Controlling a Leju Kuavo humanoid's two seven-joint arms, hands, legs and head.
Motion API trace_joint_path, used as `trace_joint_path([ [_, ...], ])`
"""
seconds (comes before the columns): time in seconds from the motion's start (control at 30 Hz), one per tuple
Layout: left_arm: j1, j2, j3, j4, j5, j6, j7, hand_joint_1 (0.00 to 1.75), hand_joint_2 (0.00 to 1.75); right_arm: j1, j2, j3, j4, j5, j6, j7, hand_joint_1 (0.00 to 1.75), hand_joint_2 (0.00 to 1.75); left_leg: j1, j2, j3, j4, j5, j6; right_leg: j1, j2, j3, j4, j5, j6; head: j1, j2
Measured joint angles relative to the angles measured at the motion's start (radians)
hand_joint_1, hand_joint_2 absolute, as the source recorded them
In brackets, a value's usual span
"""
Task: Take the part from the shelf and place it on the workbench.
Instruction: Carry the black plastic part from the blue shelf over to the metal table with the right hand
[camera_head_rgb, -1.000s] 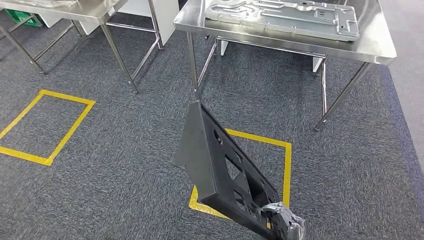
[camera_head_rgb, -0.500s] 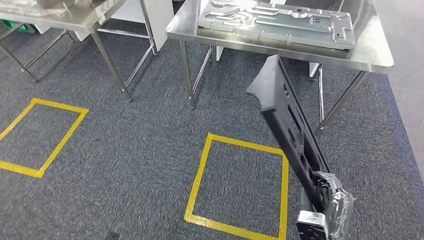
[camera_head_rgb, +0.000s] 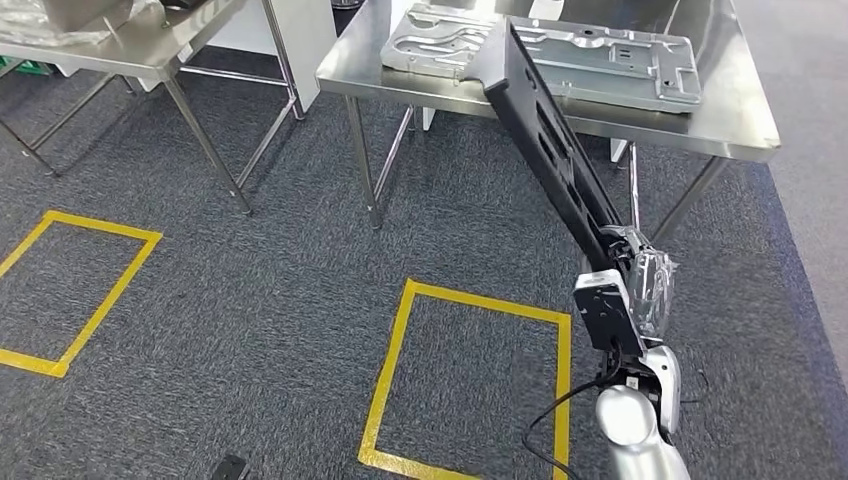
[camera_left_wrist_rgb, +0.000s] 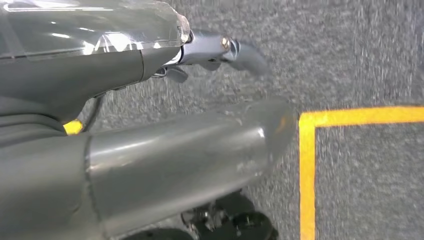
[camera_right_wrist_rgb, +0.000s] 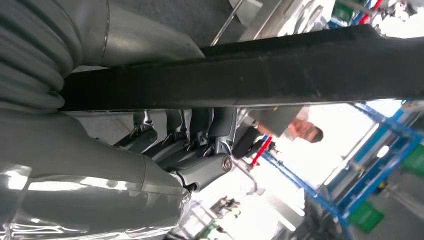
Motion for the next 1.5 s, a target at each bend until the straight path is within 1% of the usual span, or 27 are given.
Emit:
trace_joint_path([
  [0.07, -0.003, 0.0, -0.003, 0.0, -0.002, 0.0, 0.001, 0.0, 0.0, -0.021, -0.003, 0.006, 0.019, 0.001, 0.002, 0.001, 1.75, 1.75, 0.006, -0.002, 0.022, -0.017, 0.001, 0.008, -0.002, -0.002, -0.02, 0.05, -0.008, 0.009, 0.002, 0.0],
  [0.17, -0.006, 0.0, -0.009, 0.0, -0.004, 0.0, 0.004, 0.0, 0.0, -0.046, -0.006, 0.012, 0.044, -0.006, 0.021, 0.009, 1.75, 1.75, 0.01, -0.003, 0.042, -0.026, -0.011, 0.011, -0.014, -0.004, -0.133, 0.21, -0.064, 0.028, 0.004, 0.0],
  [0.2, -0.006, 0.0, -0.01, 0.0, -0.006, 0.0, 0.007, 0.0, 0.0, -0.053, -0.007, 0.017, 0.056, -0.009, 0.036, 0.017, 1.75, 1.75, 0.011, -0.004, 0.049, -0.026, -0.019, 0.009, -0.019, -0.005, -0.168, 0.244, -0.078, 0.034, 0.004, 0.0],
  [0.23, -0.006, 0.0, -0.012, 0.0, -0.008, 0.0, 0.01, 0.0, 0.0, -0.062, -0.008, 0.024, 0.071, -0.011, 0.053, 0.028, 1.75, 1.75, 0.013, -0.005, 0.059, -0.026, -0.027, 0.007, -0.024, -0.007, -0.188, 0.248, -0.075, 0.039, 0.005, 0.0],
  [0.27, -0.007, 0.0, -0.013, 0.0, -0.01, -0.001, 0.014, 0.0, 0.0, -0.075, -0.008, 0.034, 0.088, -0.009, 0.069, 0.039, 1.75, 1.75, 0.015, -0.006, 0.07, -0.025, -0.036, 0.003, -0.028, -0.008, -0.192, 0.221, -0.052, 0.042, 0.004, 0.0],
  [0.33, -0.01, 0.0, -0.015, 0.0, -0.013, -0.001, 0.019, 0.0, 0.0, -0.107, -0.009, 0.058, 0.122, 0.001, 0.087, 0.059, 1.75, 1.75, 0.018, -0.006, 0.094, -0.025, -0.056, -0.008, -0.034, -0.011, -0.168, 0.102, 0.044, 0.046, 0.005, 0.0],
  [0.4, -0.016, 0.001, -0.017, 0.0, -0.016, -0.001, 0.023, 0.0, 0.0, -0.139, -0.007, 0.081, 0.152, 0.013, 0.093, 0.072, 1.75, 1.75, 0.018, -0.006, 0.107, -0.026, -0.073, -0.022, -0.032, -0.013, -0.147, 0.014, 0.101, 0.039, 0.005, 0.0],
  [0.5, -0.023, 0.003, -0.017, 0.0, -0.021, -0.002, 0.026, 0.0, 0.0, -0.166, 0.002, 0.101, 0.179, 0.019, 0.097, 0.081, 1.75, 1.75, 0.019, -0.007, 0.115, -0.021, -0.08, -0.042, -0.027, -0.014, -0.136, -0.004, 0.103, 0.015, 0.0, 0.0],
  [0.57, -0.024, 0.003, -0.018, 0.0, -0.021, -0.002, 0.026, 0.0, 0.0, -0.181, 0.006, 0.108, 0.188, 0.02, 0.096, 0.083, 1.75, 1.75, 0.022, -0.003, 0.102, 0.019, -0.085, -0.052, -0.028, -0.014, -0.117, -0.01, 0.095, 0.001, -0.003, 0.0],
  [0.63, -0.027, 0.004, -0.018, 0.0, -0.021, -0.002, 0.026, 0.0, 0.0, -0.194, 0.008, 0.114, 0.197, 0.02, 0.096, 0.083, 1.75, 1.75, 0.024, 0.001, 0.041, 0.125, -0.111, -0.058, -0.026, -0.015, -0.098, -0.014, 0.083, -0.01, -0.007, 0.0],
  [0.7, -0.026, 0.006, -0.018, 0.0, -0.021, -0.002, 0.027, 0.0, 0.0, -0.199, 0.009, 0.119, 0.206, 0.02, 0.097, 0.083, 1.75, 1.75, 0.024, 0.002, -0.042, 0.237, -0.158, -0.059, -0.023, -0.014, -0.079, -0.014, 0.066, -0.015, -0.01, 0.0],
  [0.73, -0.024, 0.007, -0.018, 0.0, -0.021, -0.002, 0.027, 0.0, 0.0, -0.198, 0.01, 0.12, 0.21, 0.021, 0.097, 0.084, 1.75, 1.75, 0.024, 0.002, -0.07, 0.258, -0.169, -0.057, -0.022, -0.013, -0.067, -0.014, 0.057, -0.015, -0.011, 0.0],
  [0.77, -0.022, 0.008, -0.018, 0.0, -0.022, -0.002, 0.027, 0.0, 0.0, -0.199, 0.01, 0.123, 0.215, 0.026, 0.1, 0.088, 1.75, 1.75, 0.024, 0.002, -0.081, 0.247, -0.16, -0.055, -0.021, -0.013, -0.054, -0.014, 0.046, -0.015, -0.011, 0.0],
  [0.8, -0.021, 0.008, -0.018, 0.0, -0.022, -0.002, 0.028, 0.0, 0.0, -0.202, 0.01, 0.126, 0.219, 0.034, 0.106, 0.096, 1.75, 1.75, 0.023, 0.002, -0.077, 0.202, -0.126, -0.053, -0.021, -0.012, -0.04, -0.014, 0.036, -0.015, -0.011, 0.0],
  [0.87, -0.021, 0.009, -0.018, 0.0, -0.023, -0.002, 0.031, 0.0, 0.0, -0.216, 0.01, 0.145, 0.231, 0.065, 0.126, 0.12, 1.75, 1.75, 0.021, 0.004, -0.05, 0.08, -0.033, -0.045, -0.02, -0.011, -0.015, -0.014, 0.015, -0.009, -0.011, 0.0],
  [0.9, -0.022, 0.01, -0.018, 0.0, -0.023, -0.002, 0.032, 0.0, 0.0, -0.225, 0.012, 0.157, 0.239, 0.079, 0.135, 0.133, 1.75, 1.75, 0.018, 0.005, -0.038, 0.039, -0.007, -0.04, -0.018, -0.008, -0.006, -0.014, 0.005, -0.003, -0.012, 0.0],
  [0.93, -0.023, 0.01, -0.018, 0.0, -0.023, -0.002, 0.033, 0.0, 0.0, -0.233, 0.014, 0.17, 0.247, 0.092, 0.143, 0.145, 1.75, 1.75, 0.016, 0.005, -0.031, 0.015, 0.004, -0.035, -0.017, -0.007, 0.003, -0.013, -0.001, 0.004, -0.013, 0.0],
  [1.03, -0.024, 0.011, -0.018, 0.001, -0.024, -0.002, 0.036, 0.0, 0.0, -0.249, 0.024, 0.205, 0.267, 0.129, 0.143, 0.171, 1.75, 1.75, 0.017, 0.001, -0.003, -0.002, 0.003, -0.017, -0.016, -0.005, 0.019, 0.001, -0.005, 0.025, -0.012, 0.0],
  [1.1, -0.025, 0.011, -0.018, 0.001, -0.024, -0.002, 0.037, 0.0, 0.0, -0.26, 0.027, 0.223, 0.274, 0.16, 0.128, 0.18, 1.75, 1.75, 0.019, -0.001, 0.021, -0.008, 0.0, -0.006, -0.019, -0.007, -0.012, 0.065, -0.019, 0.032, -0.009, 0.0],
  [1.2, -0.022, 0.011, -0.018, 0.001, -0.024, -0.002, 0.039, 0.0, 0.0, -0.266, 0.026, 0.237, 0.28, 0.184, 0.112, 0.19, 1.75, 1.75, 0.02, -0.003, 0.046, -0.009, -0.023, 0.0, -0.021, -0.008, -0.141, 0.227, -0.078, 0.039, -0.006, 0.0],
  [1.23, -0.02, 0.011, -0.018, 0.001, -0.025, -0.002, 0.039, 0.0, 0.0, -0.265, 0.026, 0.239, 0.281, 0.192, 0.111, 0.196, 1.75, 1.75, 0.019, -0.005, 0.057, -0.009, -0.033, -0.001, -0.022, -0.008, -0.177, 0.25, -0.093, 0.041, -0.006, 0.0],
  [1.27, -0.017, 0.011, -0.018, 0.001, -0.025, -0.002, 0.039, 0.0, 0.0, -0.265, 0.025, 0.242, 0.282, 0.203, 0.111, 0.202, 1.75, 1.75, 0.019, -0.007, 0.07, -0.009, -0.045, -0.002, -0.022, -0.008, -0.198, 0.243, -0.092, 0.042, -0.006, 0.0],
  [1.3, -0.016, 0.011, -0.018, 0.001, -0.026, -0.002, 0.039, 0.0, 0.0, -0.266, 0.024, 0.244, 0.281, 0.217, 0.11, 0.209, 1.75, 1.75, 0.019, -0.009, 0.087, -0.009, -0.058, -0.005, -0.022, -0.009, -0.204, 0.208, -0.071, 0.041, -0.006, 0.0],
  [1.4, -0.014, 0.01, -0.018, 0.003, -0.026, -0.002, 0.039, 0.0, 0.0, -0.27, 0.024, 0.255, 0.276, 0.273, 0.092, 0.228, 1.75, 1.75, 0.018, -0.012, 0.129, -0.013, -0.097, -0.015, -0.015, -0.01, -0.188, 0.047, 0.095, 0.024, -0.005, 0.0],
  [1.43, -0.014, 0.009, -0.018, 0.004, -0.026, -0.002, 0.039, 0.0, 0.0, -0.271, 0.024, 0.26, 0.271, 0.293, 0.084, 0.236, 1.75, 1.75, 0.017, -0.012, 0.138, -0.019, -0.107, -0.02, -0.012, -0.01, -0.183, 0.018, 0.133, 0.017, -0.004, 0.0],
  [1.47, -0.014, 0.009, -0.018, 0.005, -0.027, -0.002, 0.039, 0.0, 0.0, -0.272, 0.024, 0.264, 0.263, 0.314, 0.076, 0.245, 1.75, 1.75, 0.016, -0.013, 0.148, -0.022, -0.109, -0.027, -0.01, -0.009, -0.178, 0.005, 0.144, 0.012, -0.004, 0.0],
  [1.5, -0.015, 0.009, -0.018, 0.005, -0.027, -0.002, 0.039, 0.0, 0.0, -0.276, 0.025, 0.269, 0.253, 0.331, 0.072, 0.254, 1.75, 1.75, 0.015, -0.015, 0.151, -0.018, -0.105, -0.034, -0.01, -0.007, -0.167, -0.001, 0.134, 0.006, -0.003, 0.0],
])
